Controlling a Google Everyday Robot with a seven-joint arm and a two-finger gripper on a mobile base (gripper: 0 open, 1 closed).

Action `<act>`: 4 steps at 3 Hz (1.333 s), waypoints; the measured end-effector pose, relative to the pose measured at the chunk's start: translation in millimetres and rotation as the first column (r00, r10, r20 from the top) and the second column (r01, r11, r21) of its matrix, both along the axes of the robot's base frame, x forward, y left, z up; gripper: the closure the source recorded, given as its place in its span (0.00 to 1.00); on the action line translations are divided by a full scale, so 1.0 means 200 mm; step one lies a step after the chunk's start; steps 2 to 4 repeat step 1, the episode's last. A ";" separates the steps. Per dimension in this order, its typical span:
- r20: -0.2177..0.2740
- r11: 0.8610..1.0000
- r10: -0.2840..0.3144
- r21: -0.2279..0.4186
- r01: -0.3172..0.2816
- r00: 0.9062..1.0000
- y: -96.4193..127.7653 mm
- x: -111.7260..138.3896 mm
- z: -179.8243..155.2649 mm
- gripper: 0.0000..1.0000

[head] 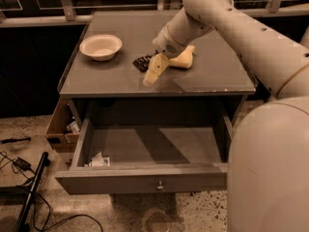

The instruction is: Pick rxbar chocolate from top drawer and place on counter

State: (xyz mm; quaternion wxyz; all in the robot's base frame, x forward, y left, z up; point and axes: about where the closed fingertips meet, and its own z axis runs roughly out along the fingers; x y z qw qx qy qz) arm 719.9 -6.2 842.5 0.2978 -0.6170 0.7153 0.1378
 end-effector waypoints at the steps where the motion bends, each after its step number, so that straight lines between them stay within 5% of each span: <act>1: 0.000 1.000 0.000 0.000 0.000 1.000 0.00 0.00 0.00 0.00; 4: 0.000 1.000 0.000 0.000 0.000 1.000 0.00 0.00 0.00 0.00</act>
Offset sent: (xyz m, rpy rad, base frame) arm 0.0000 0.0000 0.0000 0.0000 0.0000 0.0000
